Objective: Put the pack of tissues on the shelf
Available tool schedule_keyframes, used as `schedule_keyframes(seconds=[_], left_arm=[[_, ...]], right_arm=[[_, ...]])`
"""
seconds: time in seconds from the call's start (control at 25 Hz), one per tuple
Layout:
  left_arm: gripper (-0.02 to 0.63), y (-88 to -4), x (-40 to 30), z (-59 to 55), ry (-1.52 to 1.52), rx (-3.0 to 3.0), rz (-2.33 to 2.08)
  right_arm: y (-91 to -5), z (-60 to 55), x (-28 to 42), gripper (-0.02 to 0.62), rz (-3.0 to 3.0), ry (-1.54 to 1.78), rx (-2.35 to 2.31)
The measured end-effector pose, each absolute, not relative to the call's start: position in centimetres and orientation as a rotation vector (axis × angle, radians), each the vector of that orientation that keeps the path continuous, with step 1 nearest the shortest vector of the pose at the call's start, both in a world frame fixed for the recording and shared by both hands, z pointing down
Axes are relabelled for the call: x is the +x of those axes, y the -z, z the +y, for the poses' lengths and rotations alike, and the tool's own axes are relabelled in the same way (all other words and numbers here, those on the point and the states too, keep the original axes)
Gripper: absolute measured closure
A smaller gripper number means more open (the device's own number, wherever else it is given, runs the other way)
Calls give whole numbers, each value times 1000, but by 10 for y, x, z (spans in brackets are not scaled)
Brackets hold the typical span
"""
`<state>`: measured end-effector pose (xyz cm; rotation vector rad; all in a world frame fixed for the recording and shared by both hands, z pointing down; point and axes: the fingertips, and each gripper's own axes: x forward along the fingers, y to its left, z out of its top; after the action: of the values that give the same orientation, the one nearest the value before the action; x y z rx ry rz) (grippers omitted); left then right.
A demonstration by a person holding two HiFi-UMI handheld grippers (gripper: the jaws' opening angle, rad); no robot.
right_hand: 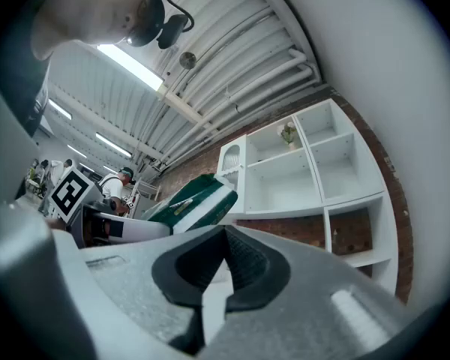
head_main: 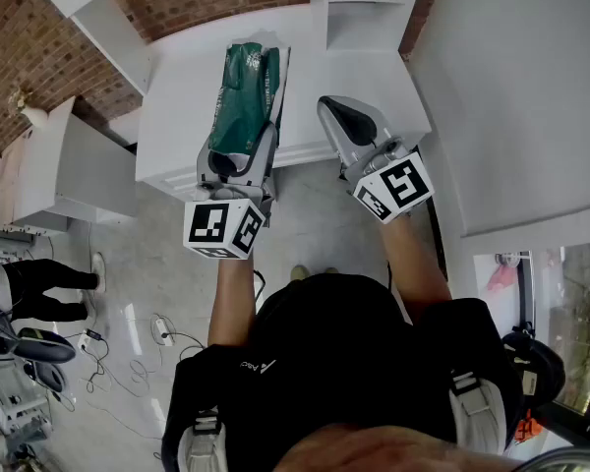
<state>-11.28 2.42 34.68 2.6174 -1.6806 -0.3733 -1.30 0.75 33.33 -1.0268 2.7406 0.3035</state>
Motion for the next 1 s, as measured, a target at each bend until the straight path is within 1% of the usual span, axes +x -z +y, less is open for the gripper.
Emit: schedule_keyframes(seconds=[0.68, 0.88, 1.0], left_arm=[[362, -346, -129, 11, 426, 2707, -1599], [362, -324, -158, -29, 415, 2728, -1562], [362, -316, -161, -44, 404, 2740, -1550]], right_arm=[[-351, 3, -29, 595, 2720, -309, -1080], [-330, -31, -56, 595, 2731, -352, -1118], [-320, -42, -56, 595, 2723, -374, -1127]])
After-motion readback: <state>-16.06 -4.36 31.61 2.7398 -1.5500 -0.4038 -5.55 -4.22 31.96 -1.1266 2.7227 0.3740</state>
